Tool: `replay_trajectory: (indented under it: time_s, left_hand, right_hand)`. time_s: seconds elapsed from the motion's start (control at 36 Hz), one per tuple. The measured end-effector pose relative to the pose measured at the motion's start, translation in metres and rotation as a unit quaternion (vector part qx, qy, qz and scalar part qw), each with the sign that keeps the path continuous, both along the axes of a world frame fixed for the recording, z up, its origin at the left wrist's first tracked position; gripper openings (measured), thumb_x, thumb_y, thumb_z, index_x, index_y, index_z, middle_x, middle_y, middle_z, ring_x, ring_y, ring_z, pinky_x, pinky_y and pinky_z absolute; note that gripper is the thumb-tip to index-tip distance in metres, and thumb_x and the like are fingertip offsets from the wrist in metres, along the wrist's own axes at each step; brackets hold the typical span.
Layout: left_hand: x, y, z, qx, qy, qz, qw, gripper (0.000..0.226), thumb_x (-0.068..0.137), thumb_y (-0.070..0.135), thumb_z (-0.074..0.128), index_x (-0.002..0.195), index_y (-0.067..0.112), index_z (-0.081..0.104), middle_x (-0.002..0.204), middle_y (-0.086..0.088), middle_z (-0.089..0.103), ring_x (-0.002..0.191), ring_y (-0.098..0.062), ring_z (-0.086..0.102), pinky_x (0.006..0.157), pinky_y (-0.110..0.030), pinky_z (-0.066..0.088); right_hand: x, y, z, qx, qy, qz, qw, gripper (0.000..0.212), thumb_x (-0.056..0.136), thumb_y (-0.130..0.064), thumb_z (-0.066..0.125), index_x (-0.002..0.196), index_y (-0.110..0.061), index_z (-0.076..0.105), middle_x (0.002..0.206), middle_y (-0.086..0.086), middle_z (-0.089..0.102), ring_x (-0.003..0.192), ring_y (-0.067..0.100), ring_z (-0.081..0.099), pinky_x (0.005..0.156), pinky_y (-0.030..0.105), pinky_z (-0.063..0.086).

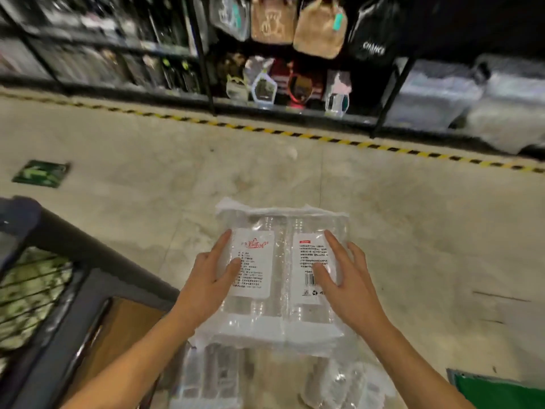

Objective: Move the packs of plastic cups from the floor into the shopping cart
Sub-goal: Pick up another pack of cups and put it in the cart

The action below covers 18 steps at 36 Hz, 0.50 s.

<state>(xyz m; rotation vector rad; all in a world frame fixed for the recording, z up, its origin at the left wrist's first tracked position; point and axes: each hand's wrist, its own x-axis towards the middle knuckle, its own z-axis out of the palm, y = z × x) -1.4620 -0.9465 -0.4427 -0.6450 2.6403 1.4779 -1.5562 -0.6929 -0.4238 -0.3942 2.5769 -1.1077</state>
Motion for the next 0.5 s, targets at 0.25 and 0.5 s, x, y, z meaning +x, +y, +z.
replay_trajectory:
  time_s: [0.25,0.5]
  left_hand:
    - [0.017,-0.051,0.235,-0.066,0.053,0.023,0.996,0.071,0.081,0.083,0.042,0.143,0.067,0.011,0.125,0.002,0.062,0.11,-0.016,0.064,0.097,-0.044,0.052]
    - [0.098,-0.006,0.388,-0.148,0.032,0.148,0.977,0.062,0.099,0.051,0.044,0.155,0.041,0.018,0.15,-0.001,0.045,0.134,-0.024,0.045,0.102,-0.036,0.04]
  right_hand:
    - [-0.005,-0.031,0.235,-0.042,0.051,0.043,0.997,0.062,0.098,-0.054,0.05,0.152,-0.055,0.019,0.16,-0.013,0.014,0.138,0.006,0.029,0.097,0.014,0.028]
    - [0.01,-0.052,0.356,-0.035,0.111,0.174,0.978,0.064,0.098,-0.054,0.05,0.155,-0.041,0.027,0.158,0.001,0.033,0.148,0.02,0.024,0.117,0.042,0.026]
